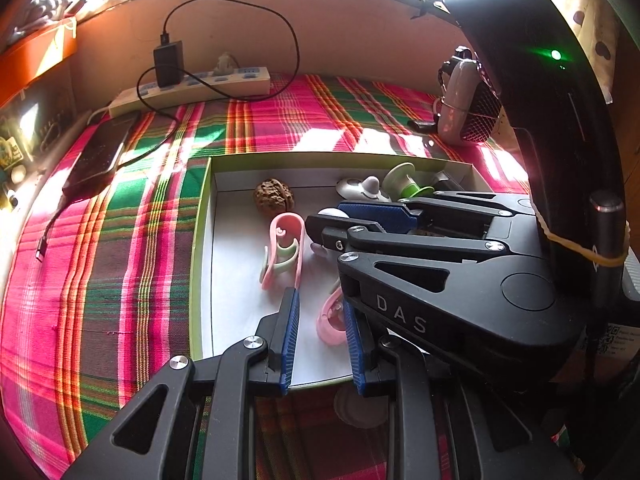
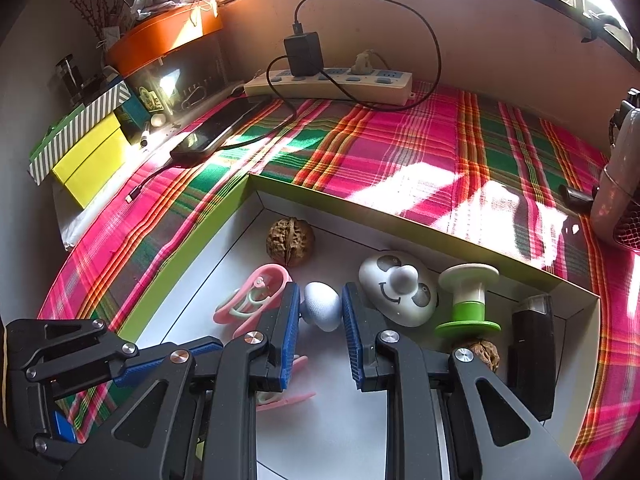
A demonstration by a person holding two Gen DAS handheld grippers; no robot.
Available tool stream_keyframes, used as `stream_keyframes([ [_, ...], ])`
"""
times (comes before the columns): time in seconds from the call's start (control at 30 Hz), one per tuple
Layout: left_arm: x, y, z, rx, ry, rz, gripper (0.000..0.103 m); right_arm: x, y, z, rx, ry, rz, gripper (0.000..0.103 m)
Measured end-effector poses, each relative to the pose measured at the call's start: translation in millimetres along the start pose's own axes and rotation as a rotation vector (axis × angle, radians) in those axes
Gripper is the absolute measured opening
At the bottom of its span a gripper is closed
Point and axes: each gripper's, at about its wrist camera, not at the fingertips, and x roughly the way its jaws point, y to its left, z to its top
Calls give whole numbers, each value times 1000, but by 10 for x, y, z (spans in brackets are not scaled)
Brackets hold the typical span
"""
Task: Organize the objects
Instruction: 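Open the left gripper to drop the pink hook while the right gripper releases the white egg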
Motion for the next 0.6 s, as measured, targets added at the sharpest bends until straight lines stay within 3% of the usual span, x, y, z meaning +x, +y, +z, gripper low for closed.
stream_keyframes([
  [0.13,-4,7,0,-1,-1,0,21,-2,6,-4,1,1,-5,24],
  [0.33,-8,15,-8,0,-2,-2,21,-42,9,-15,5,-3,-6,36],
  [0.6,-73,32,-31,1,-17,0,21,-132,32,-22,14,-25,-16,37],
])
